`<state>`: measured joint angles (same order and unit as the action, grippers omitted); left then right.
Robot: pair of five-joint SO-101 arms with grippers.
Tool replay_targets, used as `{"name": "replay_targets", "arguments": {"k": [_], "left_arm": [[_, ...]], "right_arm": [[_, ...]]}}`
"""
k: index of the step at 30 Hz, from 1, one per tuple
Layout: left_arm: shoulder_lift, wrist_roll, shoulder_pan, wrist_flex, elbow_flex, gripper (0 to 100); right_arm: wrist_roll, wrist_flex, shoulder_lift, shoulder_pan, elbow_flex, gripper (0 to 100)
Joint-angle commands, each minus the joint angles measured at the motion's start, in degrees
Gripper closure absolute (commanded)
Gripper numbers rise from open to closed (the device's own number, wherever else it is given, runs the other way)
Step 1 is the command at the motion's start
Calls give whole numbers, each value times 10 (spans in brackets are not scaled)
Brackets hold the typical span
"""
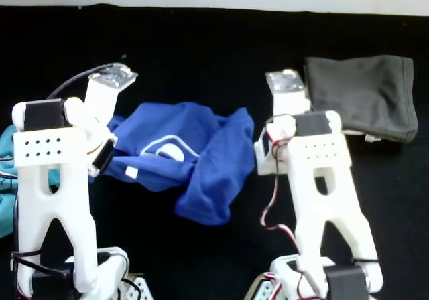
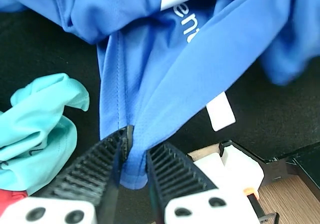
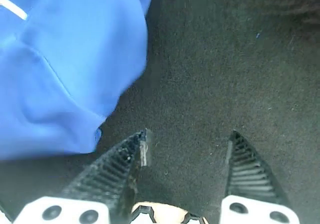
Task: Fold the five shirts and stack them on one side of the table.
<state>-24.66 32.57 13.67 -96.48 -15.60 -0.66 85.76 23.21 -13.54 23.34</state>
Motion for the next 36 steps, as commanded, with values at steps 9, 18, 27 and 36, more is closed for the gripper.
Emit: {"name": "replay_targets", "arguments": {"k": [9, 18, 27, 36], "left_arm": [[-15, 4, 4, 25, 0, 991], [-15, 0, 4, 22, -1, 991], [-19, 0, 4, 22, 0, 991], [-17, 0, 4, 25, 0, 991]], "right_arm": [[-84, -47, 18, -160, 29, 762], [-25, -78, -157, -278, -72, 757], [-27, -91, -298, -249, -106, 782], [-49, -61, -302, -27, -103, 991]]}}
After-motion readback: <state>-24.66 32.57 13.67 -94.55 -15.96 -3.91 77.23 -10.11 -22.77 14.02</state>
